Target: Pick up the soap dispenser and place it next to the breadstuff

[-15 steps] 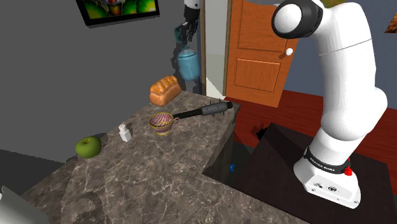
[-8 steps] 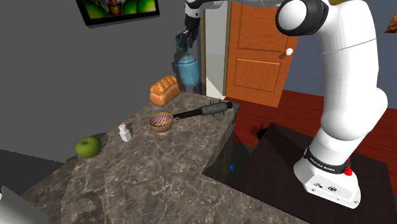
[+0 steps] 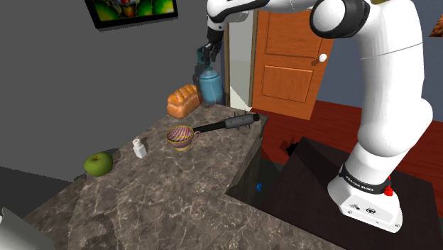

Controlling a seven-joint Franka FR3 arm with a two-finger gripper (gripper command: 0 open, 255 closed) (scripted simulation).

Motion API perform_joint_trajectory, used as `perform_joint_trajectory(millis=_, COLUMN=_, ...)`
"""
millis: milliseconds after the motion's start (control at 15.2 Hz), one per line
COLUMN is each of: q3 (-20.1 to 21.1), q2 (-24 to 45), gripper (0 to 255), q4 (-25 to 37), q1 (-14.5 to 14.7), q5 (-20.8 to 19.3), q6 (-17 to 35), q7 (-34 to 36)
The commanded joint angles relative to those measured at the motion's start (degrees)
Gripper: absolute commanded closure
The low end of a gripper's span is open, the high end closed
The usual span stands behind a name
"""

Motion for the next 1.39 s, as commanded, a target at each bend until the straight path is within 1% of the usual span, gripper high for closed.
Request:
perform_joint_trajectory(millis=0, q3=0.0, q2=-0.09, gripper=255, q4=-1.59, q1=-0.07, q5=0.06, q6=1.61, q7=-0.14)
perform_joint_trajectory(millis=660, q3=-0.02, q2=0.56, gripper=255, q4=-8.3, q1=-0.23, q5=0.23, q6=8.94, q7=-0.7)
perform_joint_trajectory(millis=1254, q3=-0.07, q2=2.33, gripper=255, q4=-12.76, q1=-0.25, q5=0.25, q6=15.15, q7=-1.15)
perform_joint_trajectory(millis=1320, q3=-0.07, q2=2.32, gripper=255, q4=-12.77, q1=-0.25, q5=0.25, q6=15.15, q7=-1.15)
